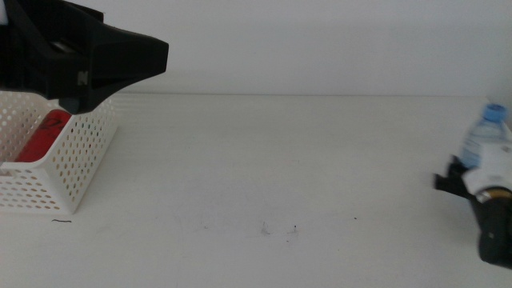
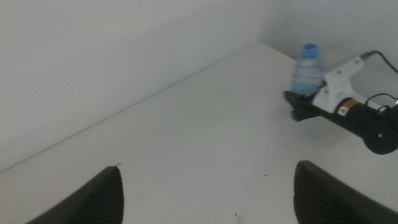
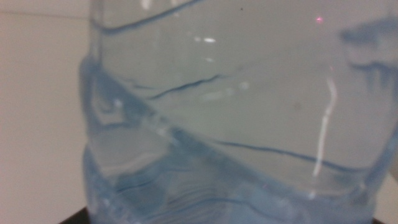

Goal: Use arms to grab the bottles and put them into the dustbin to the left of the table.

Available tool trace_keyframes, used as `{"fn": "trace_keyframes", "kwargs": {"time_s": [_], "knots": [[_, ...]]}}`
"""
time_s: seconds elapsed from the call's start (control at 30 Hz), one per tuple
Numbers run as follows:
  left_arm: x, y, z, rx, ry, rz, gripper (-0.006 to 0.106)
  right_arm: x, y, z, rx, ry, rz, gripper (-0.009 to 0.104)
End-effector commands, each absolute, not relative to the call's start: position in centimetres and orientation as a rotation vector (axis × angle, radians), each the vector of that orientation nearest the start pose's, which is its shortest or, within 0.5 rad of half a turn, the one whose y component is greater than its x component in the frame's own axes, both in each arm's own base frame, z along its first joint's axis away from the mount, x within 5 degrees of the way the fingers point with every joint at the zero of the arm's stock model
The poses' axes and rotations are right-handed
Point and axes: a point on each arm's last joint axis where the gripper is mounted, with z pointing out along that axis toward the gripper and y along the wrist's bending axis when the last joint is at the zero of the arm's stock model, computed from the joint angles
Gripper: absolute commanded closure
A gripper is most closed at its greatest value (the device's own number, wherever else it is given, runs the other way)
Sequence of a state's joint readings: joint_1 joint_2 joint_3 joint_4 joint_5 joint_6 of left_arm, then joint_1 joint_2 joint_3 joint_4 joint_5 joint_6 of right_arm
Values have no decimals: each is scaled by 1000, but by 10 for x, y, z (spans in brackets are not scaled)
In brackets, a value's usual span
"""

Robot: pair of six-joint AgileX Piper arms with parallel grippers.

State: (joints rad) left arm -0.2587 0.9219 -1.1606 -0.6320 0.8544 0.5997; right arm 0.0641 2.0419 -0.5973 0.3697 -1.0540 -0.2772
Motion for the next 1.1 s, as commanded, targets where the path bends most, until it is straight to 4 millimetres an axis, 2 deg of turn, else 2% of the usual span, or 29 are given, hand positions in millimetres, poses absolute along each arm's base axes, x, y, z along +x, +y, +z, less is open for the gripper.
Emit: {"fn": "trace_keyframes", "kwargs": {"time_s": [0.0,0.07,0.13,0.27,0.37,0.5,0.63,0.83,0.93,0.97,1.0,1.07], "knots": [[149,-82,440,689,1852,-534,7,332,22,122,-58,1751,-274,98],[149,-82,440,689,1852,-534,7,344,55,139,-160,1748,-160,98],[149,-82,440,689,1852,-534,7,361,98,153,-294,1769,-4,98],[149,-82,440,689,1852,-534,7,395,172,170,-459,1764,211,98],[149,-82,440,687,1850,-533,7,415,218,161,-574,1737,293,98],[149,-82,440,684,1847,-532,7,426,269,145,-640,1692,408,98],[149,-82,440,684,1847,-532,7,425,286,129,-659,1685,439,98],[149,-82,440,687,1849,-524,7,421,292,108,-675,1685,458,98],[149,-82,440,687,1849,-524,7,421,292,102,-686,1706,451,89],[149,-82,440,687,1849,-524,7,421,292,102,-688,1714,447,80],[149,-82,440,687,1849,-524,7,421,292,102,-668,1735,462,38],[149,-82,440,687,1849,-524,7,419,290,107,-653,1782,464,13]]}}
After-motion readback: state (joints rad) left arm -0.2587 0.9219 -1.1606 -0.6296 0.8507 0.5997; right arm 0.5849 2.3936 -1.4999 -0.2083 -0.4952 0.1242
